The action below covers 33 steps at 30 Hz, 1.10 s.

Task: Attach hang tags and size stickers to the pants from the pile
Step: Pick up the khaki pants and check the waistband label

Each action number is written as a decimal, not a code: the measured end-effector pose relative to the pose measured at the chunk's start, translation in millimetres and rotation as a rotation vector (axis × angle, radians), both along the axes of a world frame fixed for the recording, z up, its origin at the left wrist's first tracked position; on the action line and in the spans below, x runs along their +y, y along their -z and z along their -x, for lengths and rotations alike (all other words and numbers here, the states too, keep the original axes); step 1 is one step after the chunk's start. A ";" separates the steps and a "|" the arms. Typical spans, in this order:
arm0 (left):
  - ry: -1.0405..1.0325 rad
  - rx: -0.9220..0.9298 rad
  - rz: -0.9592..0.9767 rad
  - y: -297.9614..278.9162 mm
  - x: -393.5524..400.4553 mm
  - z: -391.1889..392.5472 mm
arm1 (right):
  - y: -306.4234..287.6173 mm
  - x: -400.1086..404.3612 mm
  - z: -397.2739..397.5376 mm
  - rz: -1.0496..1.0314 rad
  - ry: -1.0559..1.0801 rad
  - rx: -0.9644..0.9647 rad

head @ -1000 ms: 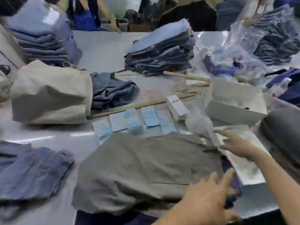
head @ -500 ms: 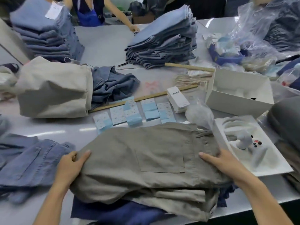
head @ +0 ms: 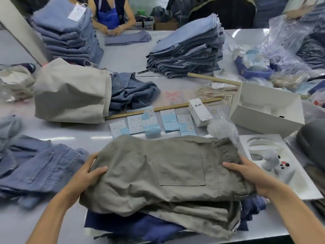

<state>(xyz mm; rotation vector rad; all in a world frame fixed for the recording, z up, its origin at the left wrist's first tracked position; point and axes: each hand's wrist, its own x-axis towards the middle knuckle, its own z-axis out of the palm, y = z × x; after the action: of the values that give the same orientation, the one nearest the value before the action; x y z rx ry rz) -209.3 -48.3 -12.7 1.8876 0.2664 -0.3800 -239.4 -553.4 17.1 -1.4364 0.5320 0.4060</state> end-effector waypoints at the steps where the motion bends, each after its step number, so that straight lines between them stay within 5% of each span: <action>1: 0.026 0.093 0.098 2.2 5.4 3.6 | 2.4 1.0 0.1 -0.011 0.016 0.011; 5: -0.090 -0.058 0.146 -2.6 -4.9 8.5 | -0.5 5.4 3.2 -0.014 0.093 -0.023; 11: -0.229 -0.165 0.469 -38.4 10.0 17.9 | -48.9 -21.5 -13.6 -0.030 0.157 -0.123; 17: -0.408 -0.026 -0.076 43.7 17.5 73.1 | -14.9 14.8 20.4 0.212 -0.086 0.059; 20: -0.431 0.065 -0.408 52.6 16.8 74.7 | -14.6 23.1 35.7 0.130 0.031 0.023; 23: -0.398 -0.379 -0.666 20.1 -11.2 67.0 | -38.9 22.2 23.0 0.316 -0.025 -0.120; 25: -0.181 -0.569 -0.412 -28.9 -64.6 56.7 | -60.5 29.4 5.8 0.571 -0.132 -0.176; 27: 0.189 -0.495 -0.137 -67.2 -132.5 47.4 | -86.3 44.5 -14.9 0.705 -0.270 -0.203; 30: 0.555 -0.436 -0.063 -93.3 -228.9 50.4 | -119.9 76.9 -36.3 0.500 -0.259 -0.284; 33: 0.224 -0.634 -0.023 -103.7 -256.4 44.7 | -137.4 91.6 -41.0 0.046 -0.165 -0.375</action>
<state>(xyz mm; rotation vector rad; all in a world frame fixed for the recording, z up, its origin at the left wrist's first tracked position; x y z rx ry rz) -254.0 -304.7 90.9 1.9631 -0.3681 0.0870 -198.4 -461.8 154.4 -1.5605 0.1211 0.2461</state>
